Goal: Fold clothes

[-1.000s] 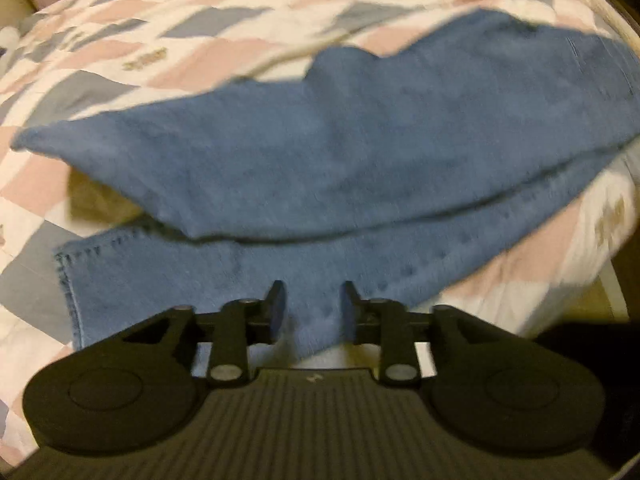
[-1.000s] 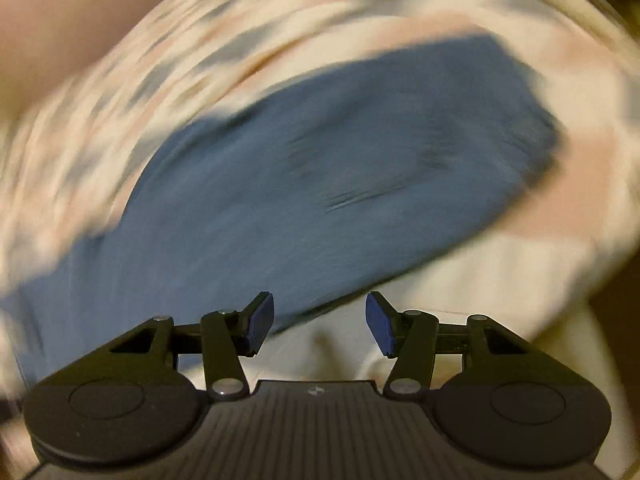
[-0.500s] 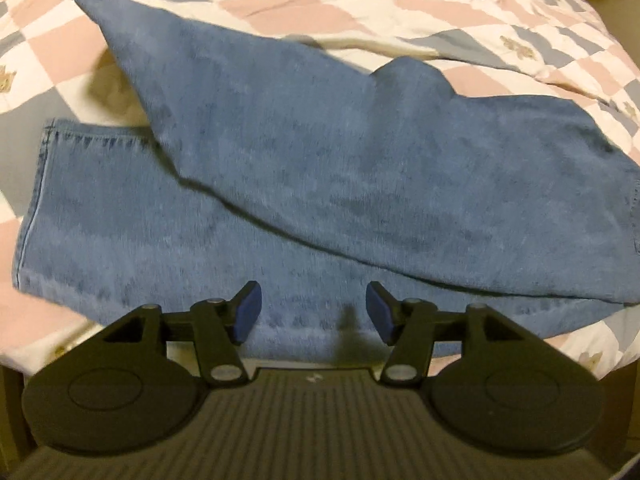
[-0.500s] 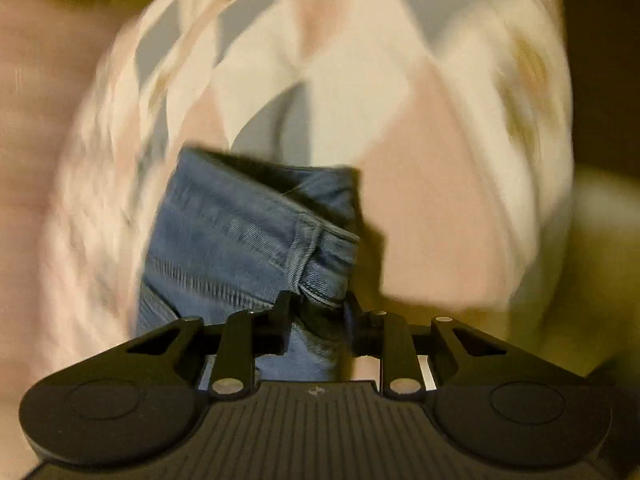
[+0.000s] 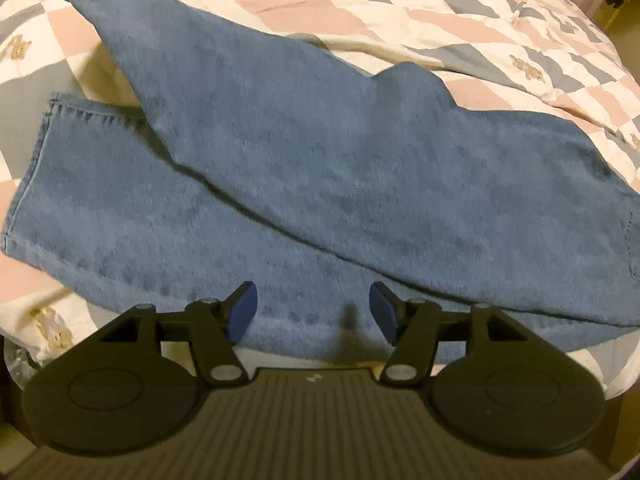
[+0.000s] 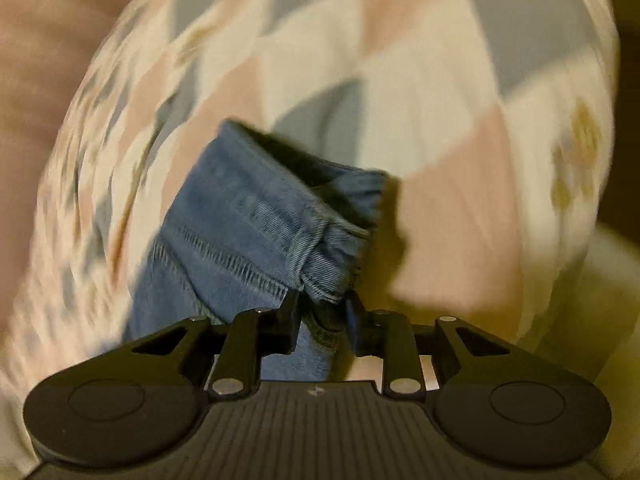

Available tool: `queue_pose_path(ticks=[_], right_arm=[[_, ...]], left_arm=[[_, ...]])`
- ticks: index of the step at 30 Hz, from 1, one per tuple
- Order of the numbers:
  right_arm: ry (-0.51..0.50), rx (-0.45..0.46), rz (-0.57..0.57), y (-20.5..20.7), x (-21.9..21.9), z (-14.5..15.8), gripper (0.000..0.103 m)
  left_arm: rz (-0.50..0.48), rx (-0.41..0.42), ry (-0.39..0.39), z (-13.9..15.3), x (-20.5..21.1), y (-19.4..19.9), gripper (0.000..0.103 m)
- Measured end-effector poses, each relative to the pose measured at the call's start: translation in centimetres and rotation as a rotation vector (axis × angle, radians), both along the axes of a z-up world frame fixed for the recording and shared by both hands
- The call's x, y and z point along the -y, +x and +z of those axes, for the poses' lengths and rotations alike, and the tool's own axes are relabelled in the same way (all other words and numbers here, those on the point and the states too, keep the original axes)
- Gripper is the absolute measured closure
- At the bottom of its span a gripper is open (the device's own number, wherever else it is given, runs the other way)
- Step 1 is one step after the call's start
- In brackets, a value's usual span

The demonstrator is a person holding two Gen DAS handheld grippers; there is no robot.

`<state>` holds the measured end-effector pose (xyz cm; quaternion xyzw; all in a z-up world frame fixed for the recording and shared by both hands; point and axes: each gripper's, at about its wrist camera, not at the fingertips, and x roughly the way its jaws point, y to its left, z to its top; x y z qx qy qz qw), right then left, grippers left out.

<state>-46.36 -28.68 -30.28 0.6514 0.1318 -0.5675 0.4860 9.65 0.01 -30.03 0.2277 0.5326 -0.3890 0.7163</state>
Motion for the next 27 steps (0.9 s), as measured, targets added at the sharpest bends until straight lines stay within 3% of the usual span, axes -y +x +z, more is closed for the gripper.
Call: queue_pose_path(ticks=[3,6,10,14,17,18,19,21,24,27], right_arm=[[0.017,-0.120,0.115,1.4,2.1,2.1,0.089],[-0.047,-0.263,0.264,4.3,3.5,5.9,0.092],[-0.081,-0.353,0.385,6.8,5.0,8.1,0.089],[0.026,-0.274,0.276,4.2,6.0,4.9,0.085],[0.147,-0.137,0.122,1.0,5.0,2.2,0.070],[0.157,-0.094,0.068,0.3,4.5,1.6,0.070],[0.144,-0.089,0.048,0.0,4.2,1.5,0.075],[0.098,-0.122,0.072,0.4,3.9,2.4,0.094],[0.006,-0.214,0.172,2.2,3.9,4.6,0.097],[-0.187,-0.324,0.300,4.8,3.6,7.7,0.098]], left_arm=[[0.011,0.000,0.000,0.1,-0.3,0.2,0.045],[0.028,0.005,-0.015,0.5,-0.2,0.7,0.045],[0.039,0.012,-0.030,0.9,0.1,1.3,0.045],[0.035,0.006,-0.031,0.7,0.3,1.1,0.045],[0.036,-0.005,-0.027,0.4,0.1,0.8,0.045],[0.036,-0.006,-0.023,0.3,0.0,0.8,0.045],[0.036,-0.006,-0.018,0.3,-0.1,0.7,0.045],[0.039,-0.005,-0.013,0.3,-0.2,0.7,0.045],[0.043,0.002,-0.020,0.5,-0.2,0.8,0.045],[0.042,0.010,-0.034,0.9,0.1,0.8,0.045]])
